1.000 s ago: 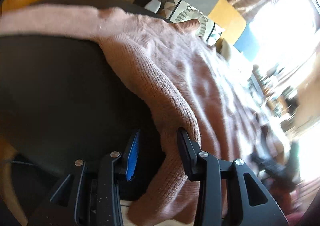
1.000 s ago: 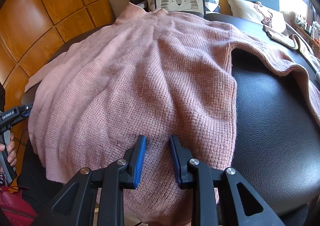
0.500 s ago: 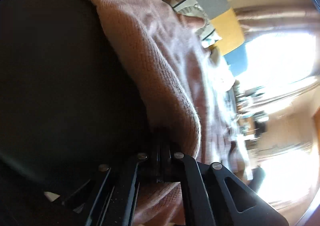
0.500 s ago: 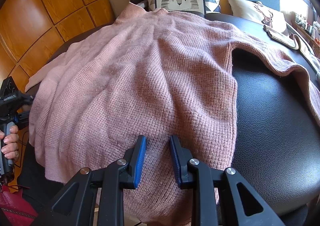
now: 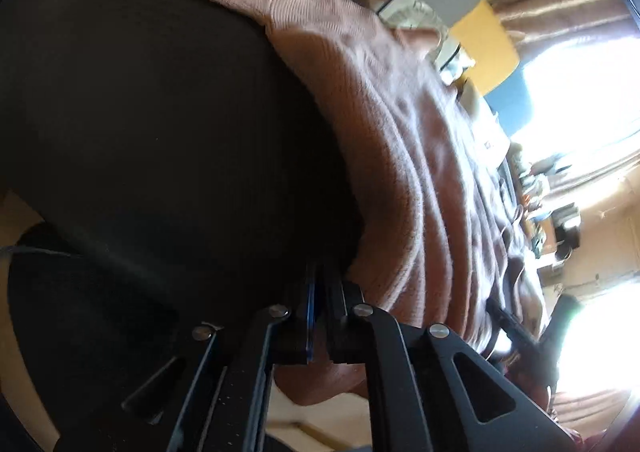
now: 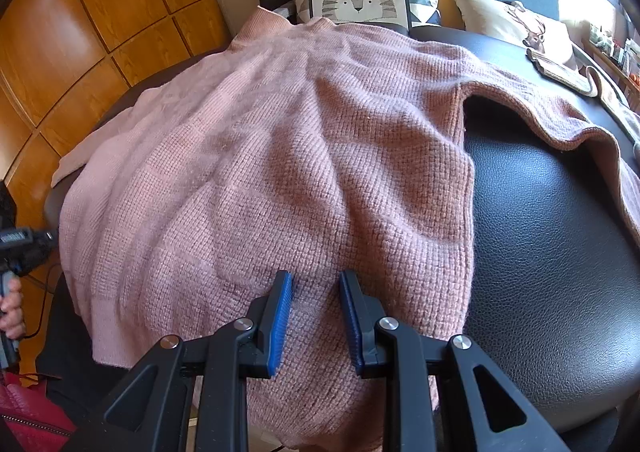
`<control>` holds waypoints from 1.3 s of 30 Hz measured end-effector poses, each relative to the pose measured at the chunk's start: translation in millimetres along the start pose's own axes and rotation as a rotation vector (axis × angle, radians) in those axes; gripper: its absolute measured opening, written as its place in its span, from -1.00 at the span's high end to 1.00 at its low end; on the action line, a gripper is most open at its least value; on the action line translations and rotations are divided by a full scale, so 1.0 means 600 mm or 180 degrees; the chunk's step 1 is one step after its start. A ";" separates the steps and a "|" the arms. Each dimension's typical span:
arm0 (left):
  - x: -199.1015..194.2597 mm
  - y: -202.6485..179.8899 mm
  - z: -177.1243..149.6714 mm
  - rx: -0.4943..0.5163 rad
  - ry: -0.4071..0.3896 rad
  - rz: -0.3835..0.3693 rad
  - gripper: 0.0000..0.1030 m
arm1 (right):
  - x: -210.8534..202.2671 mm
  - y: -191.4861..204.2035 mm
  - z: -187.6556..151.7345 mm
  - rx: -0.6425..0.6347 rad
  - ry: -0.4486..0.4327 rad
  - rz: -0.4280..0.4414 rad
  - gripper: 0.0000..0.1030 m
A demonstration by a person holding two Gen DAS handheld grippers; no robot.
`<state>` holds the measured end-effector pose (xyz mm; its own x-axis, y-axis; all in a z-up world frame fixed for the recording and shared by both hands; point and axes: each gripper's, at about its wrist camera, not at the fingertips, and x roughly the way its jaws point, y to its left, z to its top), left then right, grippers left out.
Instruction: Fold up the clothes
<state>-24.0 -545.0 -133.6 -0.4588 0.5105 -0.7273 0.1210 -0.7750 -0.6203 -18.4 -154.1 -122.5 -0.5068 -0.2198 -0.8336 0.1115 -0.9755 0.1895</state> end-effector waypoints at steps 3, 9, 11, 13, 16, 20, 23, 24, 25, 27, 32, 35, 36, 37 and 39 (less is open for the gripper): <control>0.003 -0.017 0.000 0.0021 0.0078 -0.0265 0.51 | -0.002 -0.001 -0.002 0.0011 -0.0009 0.0017 0.52; 0.025 -0.053 0.000 0.0132 0.0169 -0.0470 0.08 | -0.004 0.000 -0.004 0.0016 -0.0012 0.0012 0.52; 0.037 -0.052 0.003 0.0033 0.0240 -0.0533 0.05 | -0.005 -0.001 -0.005 0.0017 -0.0015 0.0015 0.52; 0.039 -0.041 0.008 -0.0133 0.0277 -0.0710 0.05 | -0.006 -0.001 -0.006 0.0014 -0.0016 0.0015 0.52; 0.045 -0.021 0.006 -0.0379 0.0297 -0.0943 0.05 | -0.006 -0.002 -0.006 0.0012 -0.0019 0.0011 0.52; 0.065 -0.029 0.009 -0.0391 0.0333 -0.0870 -0.02 | -0.008 -0.001 -0.008 0.0002 -0.0022 0.0000 0.52; 0.062 -0.054 0.007 -0.0115 0.0246 -0.0648 0.01 | -0.009 -0.002 -0.009 0.0005 -0.0022 0.0003 0.52; 0.061 -0.062 0.005 0.0009 0.0215 -0.0547 0.05 | -0.009 -0.002 -0.009 0.0007 -0.0022 0.0005 0.52; 0.061 -0.069 0.003 0.0109 0.0191 -0.0428 0.46 | -0.009 -0.002 -0.009 0.0008 -0.0023 0.0004 0.52; 0.063 -0.073 -0.001 0.0199 0.0198 -0.0272 0.68 | -0.010 -0.002 -0.009 0.0004 -0.0024 -0.0002 0.52; 0.031 -0.065 -0.005 0.0268 0.0063 -0.0141 0.83 | -0.011 -0.003 -0.011 -0.0004 -0.0023 0.0008 0.52; -0.003 -0.052 -0.001 0.0295 -0.0034 0.0024 0.83 | -0.011 -0.004 -0.011 0.0002 -0.0021 0.0022 0.52; -0.019 -0.042 -0.001 0.0290 -0.0077 0.0120 0.83 | -0.011 -0.004 -0.011 0.0002 -0.0023 0.0023 0.52; -0.035 -0.031 0.000 0.0280 -0.0119 0.0220 0.83 | -0.011 -0.004 -0.011 0.0001 -0.0025 0.0023 0.52; -0.068 -0.006 0.001 0.0257 -0.0210 0.0438 0.83 | -0.010 -0.004 -0.011 -0.0001 -0.0025 0.0027 0.52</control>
<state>-5.9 -563.3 -101.5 -0.5000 0.3740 -0.7811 0.1166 -0.8646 -0.4887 -9.9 -150.5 -121.3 -0.5124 -0.2282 -0.8279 0.1162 -0.9736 0.1964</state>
